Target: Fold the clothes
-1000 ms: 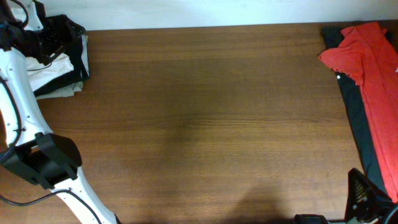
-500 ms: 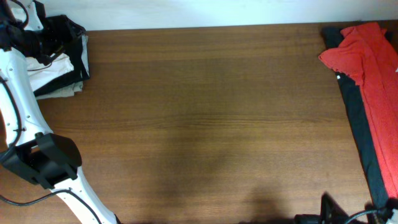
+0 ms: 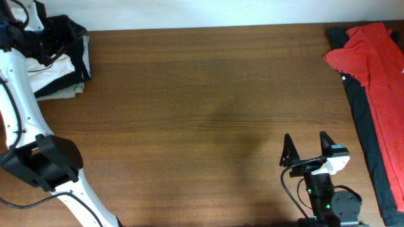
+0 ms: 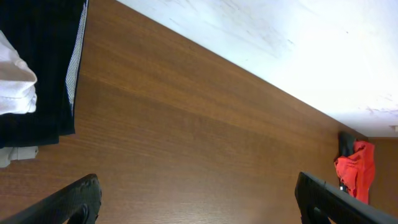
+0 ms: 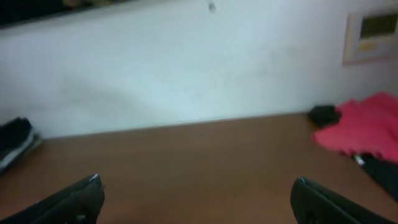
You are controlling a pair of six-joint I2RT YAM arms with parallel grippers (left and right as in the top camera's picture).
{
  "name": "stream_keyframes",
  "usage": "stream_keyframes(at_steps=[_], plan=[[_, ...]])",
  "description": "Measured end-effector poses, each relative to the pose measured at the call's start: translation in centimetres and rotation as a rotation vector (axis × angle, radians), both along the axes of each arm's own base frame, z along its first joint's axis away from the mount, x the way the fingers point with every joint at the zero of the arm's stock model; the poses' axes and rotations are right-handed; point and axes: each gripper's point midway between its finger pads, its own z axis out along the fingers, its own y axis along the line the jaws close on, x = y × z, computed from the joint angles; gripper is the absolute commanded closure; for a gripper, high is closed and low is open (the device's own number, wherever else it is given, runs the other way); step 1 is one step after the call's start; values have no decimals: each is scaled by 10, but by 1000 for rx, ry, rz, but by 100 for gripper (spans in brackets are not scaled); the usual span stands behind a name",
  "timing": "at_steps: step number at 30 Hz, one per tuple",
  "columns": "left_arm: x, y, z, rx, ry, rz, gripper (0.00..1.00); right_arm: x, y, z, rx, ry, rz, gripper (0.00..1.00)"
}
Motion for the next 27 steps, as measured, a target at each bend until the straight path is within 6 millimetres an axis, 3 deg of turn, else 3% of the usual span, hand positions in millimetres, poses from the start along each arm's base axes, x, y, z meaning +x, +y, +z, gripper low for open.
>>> stream_keyframes(at_steps=[3,7,8,27], plan=[[0,0,0,0,0,0,1,8,2,-14,0,-51,11,1],[0,0,0,0,0,0,1,9,2,-38,-21,27,11,1],[0,0,0,0,0,0,1,9,2,-52,-32,84,11,1],[0,0,0,0,0,0,1,9,2,-52,-53,82,11,1]])
